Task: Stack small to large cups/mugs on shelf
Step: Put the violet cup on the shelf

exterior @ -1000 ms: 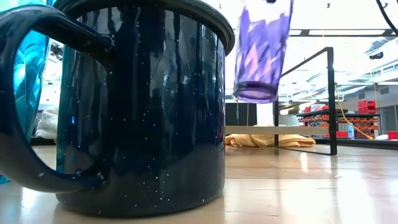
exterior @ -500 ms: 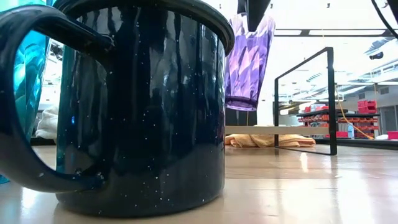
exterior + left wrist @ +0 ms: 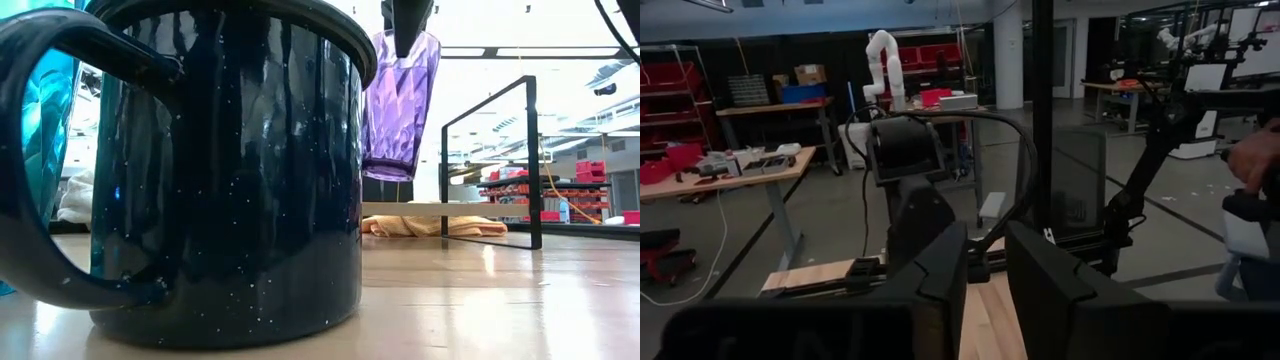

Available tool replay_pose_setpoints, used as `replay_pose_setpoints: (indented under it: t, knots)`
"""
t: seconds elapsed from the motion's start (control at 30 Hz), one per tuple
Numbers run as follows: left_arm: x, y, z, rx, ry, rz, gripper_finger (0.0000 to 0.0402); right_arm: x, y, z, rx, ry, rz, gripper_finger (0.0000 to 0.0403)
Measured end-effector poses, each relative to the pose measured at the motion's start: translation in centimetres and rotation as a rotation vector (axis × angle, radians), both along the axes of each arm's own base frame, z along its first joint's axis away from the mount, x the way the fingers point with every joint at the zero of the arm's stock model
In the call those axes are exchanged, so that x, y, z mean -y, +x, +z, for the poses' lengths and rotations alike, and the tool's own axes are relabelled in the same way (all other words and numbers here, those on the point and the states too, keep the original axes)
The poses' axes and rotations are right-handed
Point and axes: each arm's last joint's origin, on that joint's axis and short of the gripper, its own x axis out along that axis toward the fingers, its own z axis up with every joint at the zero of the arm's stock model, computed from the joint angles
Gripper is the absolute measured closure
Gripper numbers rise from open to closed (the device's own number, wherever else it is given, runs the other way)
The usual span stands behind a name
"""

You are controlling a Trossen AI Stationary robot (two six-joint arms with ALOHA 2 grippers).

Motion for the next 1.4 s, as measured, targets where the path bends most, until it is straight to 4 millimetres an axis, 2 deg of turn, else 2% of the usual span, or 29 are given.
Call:
replay_pose_setpoints:
  t: [0.77,1.13,1.4]
  knots:
    - [0.0,0.0,0.0,0.0,0.0,0.0,0.0315,2.6,0.1,0.1,0.004,0.012,-0.156,0.0398]
    - [0.0,0.0,0.0,0.0,0.0,0.0,0.0318,2.4,-0.2,-3.2,-0.131,0.001,-0.103,0.0398]
    - [0.0,0.0,0.0,0.001,0.002,0.0,0.0319,4.3,-0.8,-2.2,-0.099,-0.038,-0.13,0.0398]
